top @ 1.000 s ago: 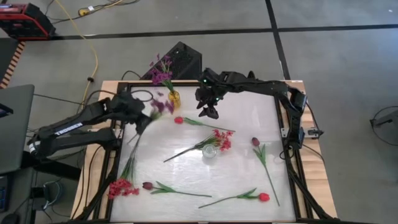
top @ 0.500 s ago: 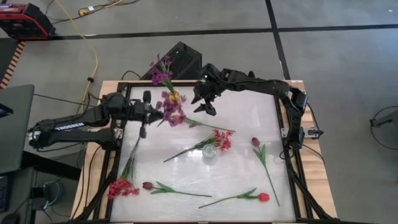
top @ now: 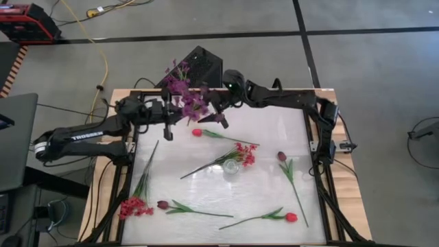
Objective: Sort flowers into vase by color
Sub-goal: Put the purple flowers into the yellow vase
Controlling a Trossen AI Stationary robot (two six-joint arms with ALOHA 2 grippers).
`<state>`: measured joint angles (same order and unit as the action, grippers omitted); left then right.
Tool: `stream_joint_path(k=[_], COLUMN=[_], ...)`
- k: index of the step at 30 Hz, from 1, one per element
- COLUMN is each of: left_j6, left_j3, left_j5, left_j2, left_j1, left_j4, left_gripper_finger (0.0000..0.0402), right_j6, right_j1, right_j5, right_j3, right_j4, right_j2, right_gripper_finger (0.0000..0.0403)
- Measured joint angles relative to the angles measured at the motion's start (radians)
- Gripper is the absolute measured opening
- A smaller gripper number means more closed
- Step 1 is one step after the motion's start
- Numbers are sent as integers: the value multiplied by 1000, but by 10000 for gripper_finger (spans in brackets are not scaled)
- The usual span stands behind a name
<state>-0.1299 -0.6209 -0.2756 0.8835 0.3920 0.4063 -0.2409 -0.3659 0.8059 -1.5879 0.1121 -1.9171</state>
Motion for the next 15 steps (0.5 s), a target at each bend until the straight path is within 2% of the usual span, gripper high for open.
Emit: stream_joint_path(k=[4,9,12,15], left_j6=[0,19,39,48], left_j3=[0,0,0,0], left_j5=[-1,1,1,0], left_j2=[19,19,18,18], left_j1=[0,0,0,0], left_j4=[35,62,58,57], left_gripper_finger=[0,0,0,0], right_j6=[5,-30,-37,-37], right_j1=[32,71,84,90], right_j5=[-18,-205,-211,-216], right_j3=[0,0,0,0], right_j4=[45,58,74,80], right_j2=[0,-1,-2,-2], right_gripper_finger=[255,250,220,161])
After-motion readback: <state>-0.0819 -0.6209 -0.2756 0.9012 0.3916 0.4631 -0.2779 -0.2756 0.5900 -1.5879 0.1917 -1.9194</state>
